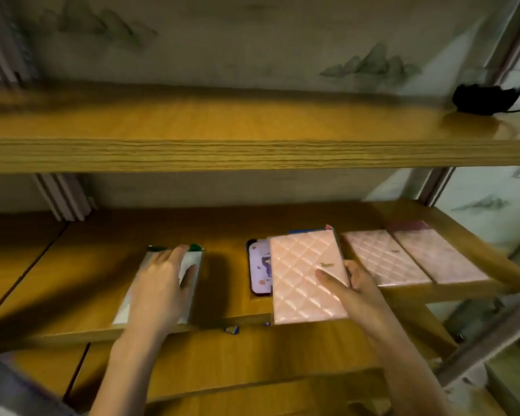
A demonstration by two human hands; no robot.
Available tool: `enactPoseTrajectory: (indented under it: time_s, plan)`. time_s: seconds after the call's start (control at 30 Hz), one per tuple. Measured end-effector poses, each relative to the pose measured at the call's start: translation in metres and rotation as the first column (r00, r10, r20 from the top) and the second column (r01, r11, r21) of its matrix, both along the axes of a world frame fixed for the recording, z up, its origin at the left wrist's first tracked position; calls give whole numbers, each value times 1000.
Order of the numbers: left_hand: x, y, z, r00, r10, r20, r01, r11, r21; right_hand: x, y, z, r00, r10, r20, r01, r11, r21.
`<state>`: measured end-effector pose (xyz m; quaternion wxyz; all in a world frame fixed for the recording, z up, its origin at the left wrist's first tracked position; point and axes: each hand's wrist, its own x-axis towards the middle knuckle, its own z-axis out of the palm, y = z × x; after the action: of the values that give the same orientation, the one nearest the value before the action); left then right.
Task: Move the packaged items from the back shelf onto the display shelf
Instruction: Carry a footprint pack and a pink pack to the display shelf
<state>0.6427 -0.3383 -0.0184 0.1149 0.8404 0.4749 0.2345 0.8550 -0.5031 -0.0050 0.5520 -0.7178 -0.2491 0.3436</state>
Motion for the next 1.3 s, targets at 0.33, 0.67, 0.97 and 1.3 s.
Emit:
enactPoseTrajectory:
  time_s: [0.33, 0.67, 0.97, 1.3]
  plan:
    - [112, -78, 15, 995, 51, -90, -48, 998, 39, 143, -43, 8, 977, 47, 208, -29, 996, -90]
    - [158, -130, 15, 984, 150, -92, -147, 989, 35, 213, -42, -7, 847, 204, 491, 3, 922, -388]
    - [155, -135, 22, 970, 203, -134, -196, 979, 58, 196, -32, 20, 502, 449, 739, -84, 876, -476]
    - [73, -143, 32, 899, 412, -147, -396, 909, 127, 70, 16, 47, 59, 654, 755, -629, 611, -480]
